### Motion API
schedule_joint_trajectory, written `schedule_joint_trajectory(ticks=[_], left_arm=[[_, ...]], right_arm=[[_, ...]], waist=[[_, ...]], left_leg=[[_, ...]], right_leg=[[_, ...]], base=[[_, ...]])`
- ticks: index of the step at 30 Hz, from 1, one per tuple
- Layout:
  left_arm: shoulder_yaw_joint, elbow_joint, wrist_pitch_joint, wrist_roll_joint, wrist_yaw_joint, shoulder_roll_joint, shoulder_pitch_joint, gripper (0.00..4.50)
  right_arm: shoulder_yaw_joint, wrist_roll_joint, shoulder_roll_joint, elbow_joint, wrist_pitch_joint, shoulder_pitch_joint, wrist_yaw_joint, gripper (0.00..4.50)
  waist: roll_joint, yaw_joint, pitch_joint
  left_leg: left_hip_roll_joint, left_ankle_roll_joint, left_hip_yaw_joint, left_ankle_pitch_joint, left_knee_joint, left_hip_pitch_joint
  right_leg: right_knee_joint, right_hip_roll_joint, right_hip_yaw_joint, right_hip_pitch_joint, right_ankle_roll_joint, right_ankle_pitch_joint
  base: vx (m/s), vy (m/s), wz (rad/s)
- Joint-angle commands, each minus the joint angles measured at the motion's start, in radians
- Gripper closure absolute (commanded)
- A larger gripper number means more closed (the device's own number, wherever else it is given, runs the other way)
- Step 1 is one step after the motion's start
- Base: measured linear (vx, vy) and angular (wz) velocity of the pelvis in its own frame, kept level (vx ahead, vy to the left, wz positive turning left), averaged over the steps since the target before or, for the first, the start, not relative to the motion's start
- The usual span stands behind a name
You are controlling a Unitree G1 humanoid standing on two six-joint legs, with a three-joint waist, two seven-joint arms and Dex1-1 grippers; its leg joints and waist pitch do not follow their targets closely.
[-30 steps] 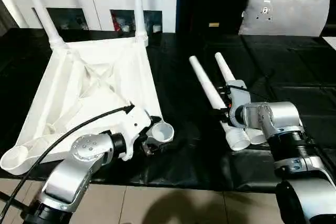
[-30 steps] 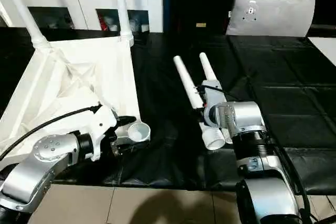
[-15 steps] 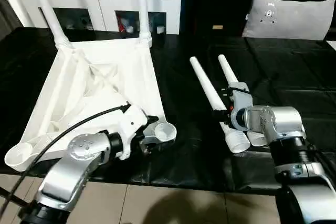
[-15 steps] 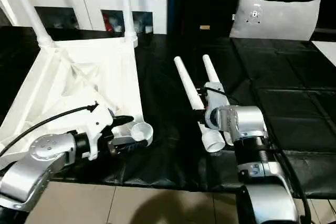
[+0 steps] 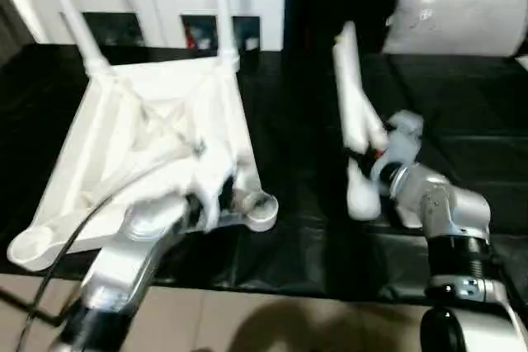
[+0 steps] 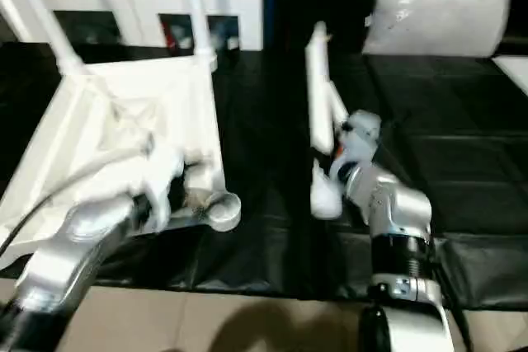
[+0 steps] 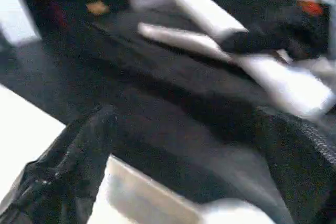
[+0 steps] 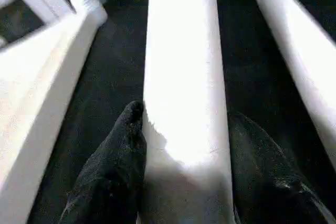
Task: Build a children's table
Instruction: Pick table leg
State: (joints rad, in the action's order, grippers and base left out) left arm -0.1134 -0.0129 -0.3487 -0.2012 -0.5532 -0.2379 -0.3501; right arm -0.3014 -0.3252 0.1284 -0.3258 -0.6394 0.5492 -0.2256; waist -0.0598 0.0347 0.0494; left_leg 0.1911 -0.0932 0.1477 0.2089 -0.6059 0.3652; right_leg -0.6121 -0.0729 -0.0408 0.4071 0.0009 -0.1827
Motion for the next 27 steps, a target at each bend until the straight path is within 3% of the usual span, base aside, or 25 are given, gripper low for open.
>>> schedule_joint_trajectory(ticks=[1,2,3,6,8,9,10,11,16,17,18,19,21,22,24,26,27], left_arm=[[0.028,0.033,0.017,-0.009,0.032,0.02,-0.038,0.0],[0.035,0.046,0.019,-0.018,0.035,0.032,-0.059,0.0],[0.054,0.07,0.008,-0.041,0.052,0.06,-0.101,0.0],[0.101,0.11,-0.035,-0.127,0.042,0.108,-0.183,0.0],[0.114,0.12,-0.046,-0.155,0.032,0.117,-0.203,0.0],[0.135,0.129,-0.065,-0.197,0.029,0.139,-0.229,0.0],[0.157,0.138,-0.098,-0.241,0.035,0.162,-0.253,0.0],[0.17,0.142,-0.118,-0.266,0.04,0.177,-0.267,0.0],[0.199,0.146,-0.2,-0.378,0.029,0.249,-0.313,0.0],[0.208,0.149,-0.226,-0.412,0.029,0.27,-0.324,0.0],[0.208,0.149,-0.226,-0.412,0.029,0.27,-0.324,0.0],[0.215,0.154,-0.258,-0.456,0.026,0.291,-0.342,0.0],[0.226,0.152,-0.278,-0.488,0.016,0.299,-0.348,0.0],[0.226,0.152,-0.28,-0.49,0.014,0.299,-0.348,0.0],[0.226,0.151,-0.29,-0.501,0.004,0.307,-0.349,0.0],[0.219,0.15,-0.287,-0.493,0.009,0.31,-0.351,0.0],[0.215,0.148,-0.283,-0.489,0.012,0.312,-0.351,0.0]], right_arm=[[-0.033,-0.05,-0.004,0.023,0.007,-0.002,-0.045,2.66],[-0.043,-0.072,-0.004,0.025,-0.002,-0.003,-0.076,2.66],[-0.066,-0.131,-0.004,0.055,-0.014,-0.011,-0.148,2.66],[-0.093,-0.25,-0.008,0.129,-0.022,-0.03,-0.272,2.66],[-0.096,-0.283,-0.007,0.15,-0.033,-0.036,-0.302,2.66],[-0.106,-0.342,-0.007,0.176,-0.059,-0.042,-0.346,2.66],[-0.109,-0.39,-0.006,0.199,-0.076,-0.05,-0.396,2.66],[-0.109,-0.417,-0.005,0.211,-0.083,-0.054,-0.425,2.66],[-0.089,-0.464,0.008,0.242,-0.113,-0.068,-0.509,2.66],[-0.079,-0.473,0.012,0.256,-0.121,-0.074,-0.526,2.66],[-0.079,-0.473,0.012,0.256,-0.121,-0.074,-0.526,2.66],[-0.058,-0.5,0.011,0.285,-0.138,-0.088,-0.552,2.66],[-0.035,-0.515,0.008,0.305,-0.147,-0.1,-0.566,2.66],[-0.033,-0.516,0.008,0.307,-0.148,-0.101,-0.566,2.66],[0.001,-0.514,0.004,0.325,-0.153,-0.107,-0.572,2.66],[0.018,-0.501,0.005,0.334,-0.148,-0.11,-0.576,2.66],[0.029,-0.488,0.007,0.339,-0.14,-0.113,-0.578,2.66]], waist=[[-0.002,0.003,-0.073],[-0.002,0.006,-0.075],[-0.009,0.007,-0.075],[-0.002,0.017,-0.079],[0.004,0.018,-0.076],[0.009,0.018,-0.073],[0.0,0.02,-0.072],[0.0,0.023,-0.073],[0.003,0.028,-0.068],[0.014,0.032,-0.07],[0.011,0.034,-0.069],[0.024,0.034,-0.07],[0.018,0.034,-0.069],[0.02,0.033,-0.068],[0.008,0.032,-0.068],[0.016,0.031,-0.067],[0.014,0.032,-0.067]], left_leg=[[0.005,0.014,0.011,0.075,0.065,0.003],[0.007,0.019,0.009,0.061,0.064,0.004],[0.005,0.032,0.009,0.041,0.062,0.007],[0.005,0.073,0.011,0.014,0.056,0.008],[0.007,0.089,0.01,0.019,0.058,0.01],[0.006,0.093,0.014,0.038,0.058,0.009],[0.005,0.092,0.017,0.058,0.056,0.005],[0.008,0.093,0.015,0.06,0.057,0.004],[0.009,0.067,0.015,0.084,0.062,0.005],[0.008,0.067,0.015,0.071,0.062,0.007],[0.009,0.069,0.014,0.069,0.063,0.007],[0.009,0.073,0.015,0.056,0.063,0.009],[0.008,0.076,0.015,0.053,0.062,0.009],[0.007,0.079,0.015,0.05,0.063,0.01],[0.007,0.078,0.013,0.05,0.063,0.01],[0.007,0.072,0.013,0.058,0.064,0.011],[0.008,0.068,0.013,0.061,0.065,0.011]], right_leg=[[0.062,-0.036,0.028,-0.065,-0.226,-0.055],[0.059,-0.038,0.028,-0.066,-0.231,-0.033],[0.054,-0.038,0.027,-0.068,-0.241,0.001],[0.049,-0.039,0.027,-0.073,-0.266,0.06],[0.052,-0.041,0.025,-0.073,-0.27,0.035],[0.059,-0.041,0.025,-0.072,-0.268,-0.01],[0.062,-0.041,0.026,-0.07,-0.27,-0.052],[0.063,-0.042,0.026,-0.069,-0.27,-0.061],[0.073,-0.041,0.024,-0.064,-0.242,-0.163],[0.071,-0.043,0.025,-0.068,-0.238,-0.16],[0.073,-0.043,0.024,-0.066,-0.235,-0.165],[0.071,-0.043,0.024,-0.068,-0.229,-0.164],[0.074,-0.043,0.024,-0.066,-0.224,-0.169],[0.076,-0.043,0.024,-0.067,-0.217,-0.173],[0.077,-0.043,0.023,-0.065,-0.209,-0.182],[0.081,-0.043,0.023,-0.066,-0.2,-0.196],[0.081,-0.043,0.022,-0.066,-0.195,-0.204]], base=[[0.0,0.0,0.0],[0.0,0.0,0.0],[0.0,0.0,0.0],[0.0,0.0,0.0],[0.0,0.0,0.0],[0.0,0.0,0.0],[0.0,0.0,0.0],[0.0,0.0,0.0],[0.0,0.0,0.0],[0.0,0.0,0.0],[0.0,0.0,0.0],[0.0,0.0,0.0],[0.0,0.0,0.0],[0.0,0.0,0.0],[0.0,0.0,0.0],[0.0,0.0,0.0],[0.0,0.0,0.0]])
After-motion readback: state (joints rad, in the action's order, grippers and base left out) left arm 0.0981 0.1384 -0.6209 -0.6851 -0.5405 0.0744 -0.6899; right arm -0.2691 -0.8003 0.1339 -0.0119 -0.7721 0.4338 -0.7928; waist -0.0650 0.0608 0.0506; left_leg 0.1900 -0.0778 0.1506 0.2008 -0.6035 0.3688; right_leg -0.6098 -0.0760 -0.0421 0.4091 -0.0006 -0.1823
